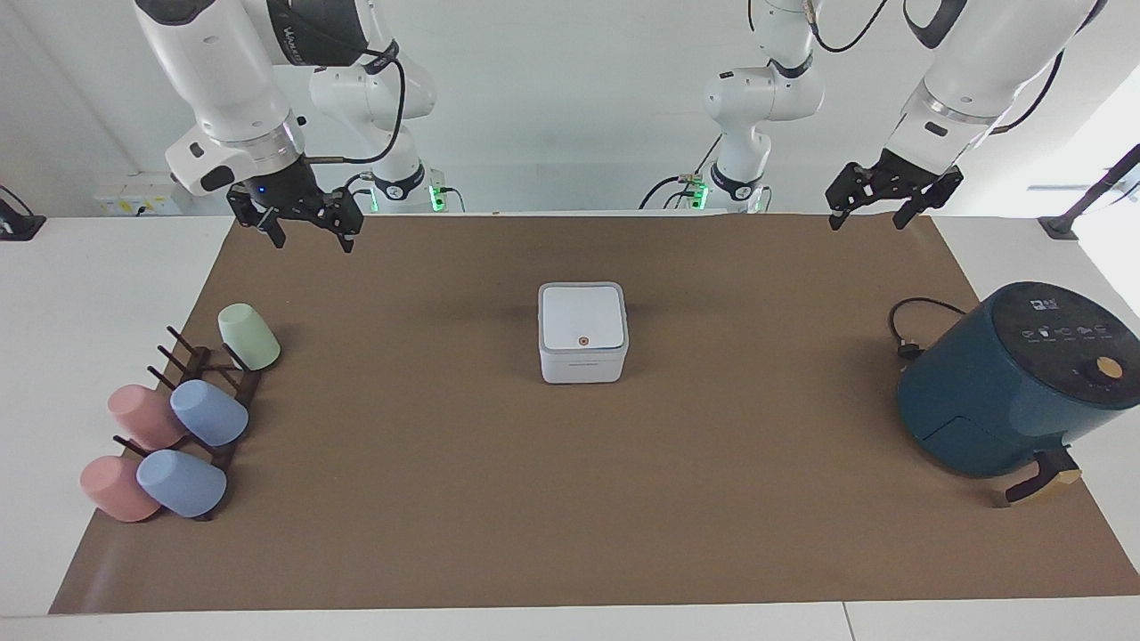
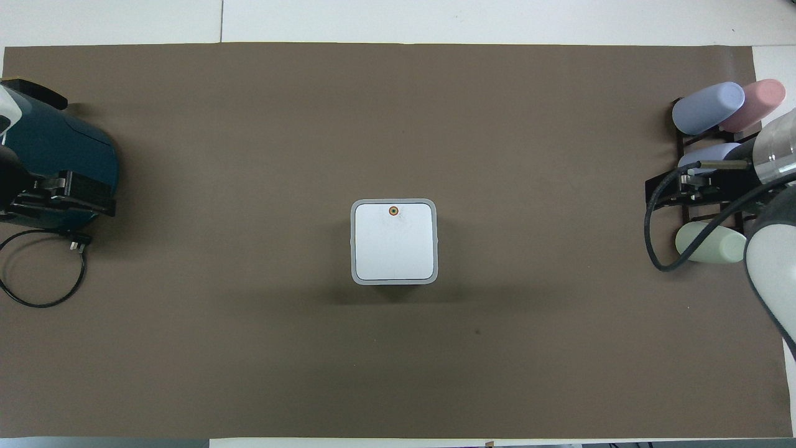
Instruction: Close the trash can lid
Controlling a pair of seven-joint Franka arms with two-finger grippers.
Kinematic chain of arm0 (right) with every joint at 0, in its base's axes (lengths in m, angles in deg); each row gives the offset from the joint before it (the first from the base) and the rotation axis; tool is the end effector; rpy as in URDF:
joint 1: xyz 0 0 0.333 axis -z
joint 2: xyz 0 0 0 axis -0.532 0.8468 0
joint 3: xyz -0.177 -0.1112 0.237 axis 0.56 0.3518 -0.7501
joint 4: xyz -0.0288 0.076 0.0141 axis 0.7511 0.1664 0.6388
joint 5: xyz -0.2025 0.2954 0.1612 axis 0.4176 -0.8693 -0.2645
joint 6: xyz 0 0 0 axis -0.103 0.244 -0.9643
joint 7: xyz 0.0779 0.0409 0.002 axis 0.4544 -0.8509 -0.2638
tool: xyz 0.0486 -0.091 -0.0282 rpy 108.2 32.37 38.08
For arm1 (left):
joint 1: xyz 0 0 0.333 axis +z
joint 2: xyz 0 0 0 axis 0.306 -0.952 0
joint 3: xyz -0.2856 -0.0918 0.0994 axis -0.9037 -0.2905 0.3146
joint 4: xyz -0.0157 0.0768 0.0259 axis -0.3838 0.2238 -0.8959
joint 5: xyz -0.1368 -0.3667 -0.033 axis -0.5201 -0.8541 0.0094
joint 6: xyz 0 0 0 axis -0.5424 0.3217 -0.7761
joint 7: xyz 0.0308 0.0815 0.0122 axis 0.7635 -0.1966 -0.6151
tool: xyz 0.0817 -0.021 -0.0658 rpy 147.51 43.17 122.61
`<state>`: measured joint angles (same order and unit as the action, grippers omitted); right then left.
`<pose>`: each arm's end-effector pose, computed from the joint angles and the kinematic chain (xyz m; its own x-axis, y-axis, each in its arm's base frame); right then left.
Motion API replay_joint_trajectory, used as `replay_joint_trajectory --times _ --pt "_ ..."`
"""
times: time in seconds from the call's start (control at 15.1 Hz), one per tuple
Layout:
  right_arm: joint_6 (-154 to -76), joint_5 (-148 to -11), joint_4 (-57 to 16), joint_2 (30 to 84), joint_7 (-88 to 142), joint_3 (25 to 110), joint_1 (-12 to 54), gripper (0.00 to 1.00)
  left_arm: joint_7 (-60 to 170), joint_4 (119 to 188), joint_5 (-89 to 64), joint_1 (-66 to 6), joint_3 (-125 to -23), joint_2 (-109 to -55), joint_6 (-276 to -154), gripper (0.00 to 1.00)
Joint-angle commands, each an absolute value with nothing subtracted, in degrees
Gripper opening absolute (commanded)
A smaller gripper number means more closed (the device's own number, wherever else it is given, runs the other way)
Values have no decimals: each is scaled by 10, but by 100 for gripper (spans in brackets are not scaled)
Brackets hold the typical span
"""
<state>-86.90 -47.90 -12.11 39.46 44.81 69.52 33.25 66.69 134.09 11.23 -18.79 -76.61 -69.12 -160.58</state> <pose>0.5390 0.0395 0.6021 0.9939 -0.0937 -0.0584 -0.0917 -0.9951 0.0371 0.5258 -0.0678 0.6380 0.9963 -0.0581 -0.0628 -0.0571 -0.9982 0.0174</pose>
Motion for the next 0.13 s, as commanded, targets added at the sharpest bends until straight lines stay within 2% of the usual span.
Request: replay_joint_trajectory --times 0.0,0.07 --pt "-861 -482 -124 386 452 689 342 100 666 1358 102 -183 -766 -676 -1609 100" --pt "-861 -482 -124 386 452 689 341 100 667 1358 102 -183 -767 -675 -1608 100"
